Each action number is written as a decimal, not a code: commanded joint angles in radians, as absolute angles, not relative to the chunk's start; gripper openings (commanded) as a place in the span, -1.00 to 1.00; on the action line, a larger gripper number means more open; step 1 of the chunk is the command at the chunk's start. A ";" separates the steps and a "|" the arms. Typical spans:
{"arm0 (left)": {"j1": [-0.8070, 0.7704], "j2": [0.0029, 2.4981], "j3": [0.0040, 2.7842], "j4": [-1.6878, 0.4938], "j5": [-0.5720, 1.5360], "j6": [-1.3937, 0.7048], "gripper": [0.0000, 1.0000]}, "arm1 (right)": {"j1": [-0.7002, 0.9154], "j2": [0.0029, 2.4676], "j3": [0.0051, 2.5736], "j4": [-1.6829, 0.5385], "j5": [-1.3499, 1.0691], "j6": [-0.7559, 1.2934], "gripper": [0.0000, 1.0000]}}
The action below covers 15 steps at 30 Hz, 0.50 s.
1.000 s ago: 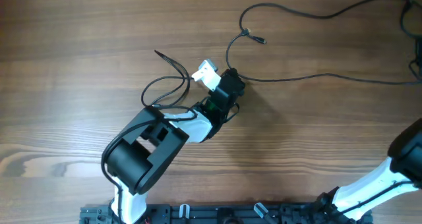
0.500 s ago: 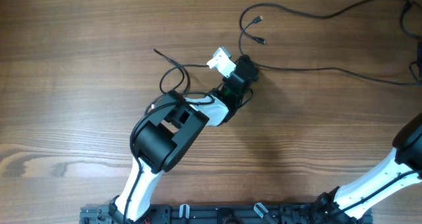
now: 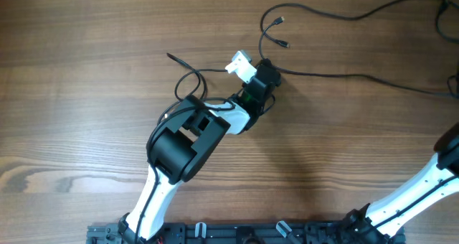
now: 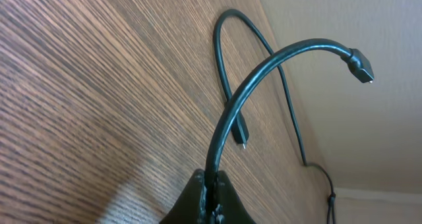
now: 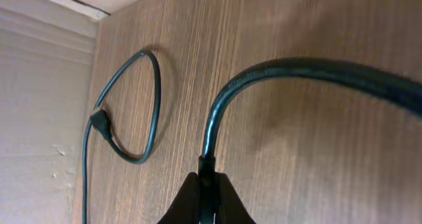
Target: Untangle cables
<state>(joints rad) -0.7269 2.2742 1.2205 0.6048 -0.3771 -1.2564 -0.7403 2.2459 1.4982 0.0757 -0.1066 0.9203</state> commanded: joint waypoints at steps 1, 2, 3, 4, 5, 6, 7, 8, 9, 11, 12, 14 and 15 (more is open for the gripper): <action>-0.744 2.331 1.271 0.602 -0.401 -1.266 -0.92 | -0.746 2.294 1.503 0.116 -0.078 0.946 -0.91; -0.747 2.346 1.285 0.602 -0.401 -1.266 -0.92 | -0.751 2.300 1.503 0.126 -0.078 0.946 -0.91; -0.749 2.357 1.295 0.602 -0.402 -1.266 -0.92 | -0.756 2.303 1.503 0.126 -0.073 0.945 -0.91; -0.749 2.364 1.303 0.602 -0.401 -1.266 -0.92 | -0.759 2.305 1.503 0.128 -0.066 0.945 -0.92; -0.749 2.370 1.311 0.600 -0.401 -1.265 -0.92 | -0.761 2.307 1.503 0.138 -0.062 0.944 -0.91; -0.749 2.373 1.316 0.582 -0.402 -1.266 -0.92 | -0.764 2.311 1.503 0.150 -0.056 0.944 -0.91; -0.749 2.373 1.318 0.562 -0.401 -1.266 -0.92 | -0.765 2.315 1.503 0.160 -0.055 0.944 -0.91; -0.749 2.373 1.318 0.552 -0.402 -1.266 -0.92 | -0.765 2.320 1.503 0.168 -0.053 0.944 -0.91; -0.749 2.378 1.318 0.549 -0.402 -1.266 -0.92 | -0.764 2.326 1.503 0.174 -0.049 0.944 -0.91; -0.749 2.386 1.320 0.550 -0.402 -1.266 -0.92 | -0.764 2.341 1.503 0.183 -0.043 0.944 -0.91; -0.750 2.395 1.323 0.550 -0.401 -1.266 -0.92 | -0.765 2.350 1.503 0.189 -0.039 0.944 -0.92; -0.750 2.403 1.325 0.552 -0.397 -1.267 -0.92 | -0.765 2.368 1.503 0.204 -0.036 0.945 -0.91; -0.750 2.408 1.326 0.554 -0.390 -1.275 -0.92 | -0.765 2.376 1.503 0.212 -0.033 0.944 -0.92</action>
<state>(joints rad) -0.7483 2.3501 1.3132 0.5591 -0.3771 -1.2629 -0.7601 2.3291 1.4986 0.1951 -0.0685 0.9394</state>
